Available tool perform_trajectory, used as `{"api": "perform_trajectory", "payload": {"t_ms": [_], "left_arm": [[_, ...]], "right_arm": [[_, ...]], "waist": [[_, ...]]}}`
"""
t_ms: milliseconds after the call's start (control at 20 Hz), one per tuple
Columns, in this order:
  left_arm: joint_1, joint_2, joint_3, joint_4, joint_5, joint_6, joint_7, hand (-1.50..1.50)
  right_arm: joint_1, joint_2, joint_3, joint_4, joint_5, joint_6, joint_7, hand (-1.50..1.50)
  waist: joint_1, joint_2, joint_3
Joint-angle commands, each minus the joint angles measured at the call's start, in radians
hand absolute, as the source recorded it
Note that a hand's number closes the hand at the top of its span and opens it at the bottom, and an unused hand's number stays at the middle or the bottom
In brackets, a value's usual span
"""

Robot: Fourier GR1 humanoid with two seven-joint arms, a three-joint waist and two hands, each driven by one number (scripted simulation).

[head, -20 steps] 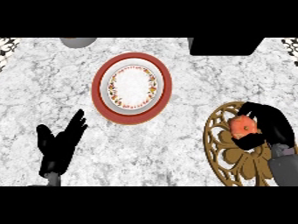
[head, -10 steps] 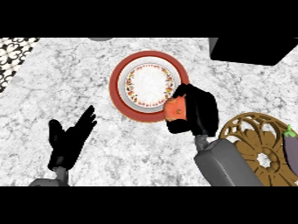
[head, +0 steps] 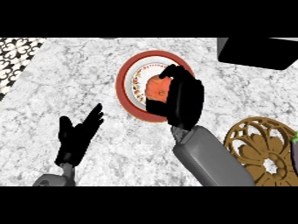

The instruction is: Pick the squash from the placemat and place it in the plate

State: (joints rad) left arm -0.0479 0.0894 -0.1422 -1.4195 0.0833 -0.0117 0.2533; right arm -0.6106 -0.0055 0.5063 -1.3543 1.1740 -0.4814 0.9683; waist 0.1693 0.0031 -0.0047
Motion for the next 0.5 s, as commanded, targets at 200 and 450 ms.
{"api": "perform_trajectory", "payload": {"t_ms": [200,450], "left_arm": [[-0.023,-0.003,0.005,0.011,-0.003,0.005,-0.002,0.00],[-0.011,-0.028,0.000,0.019,-0.001,0.023,0.008,0.00]], "right_arm": [[-0.125,0.005,0.032,0.054,0.115,-0.224,0.298,1.50],[-0.120,0.005,0.020,0.142,0.226,-0.276,0.360,1.50]], "waist": [[-0.002,0.008,0.003],[-0.028,0.011,0.003]]}}
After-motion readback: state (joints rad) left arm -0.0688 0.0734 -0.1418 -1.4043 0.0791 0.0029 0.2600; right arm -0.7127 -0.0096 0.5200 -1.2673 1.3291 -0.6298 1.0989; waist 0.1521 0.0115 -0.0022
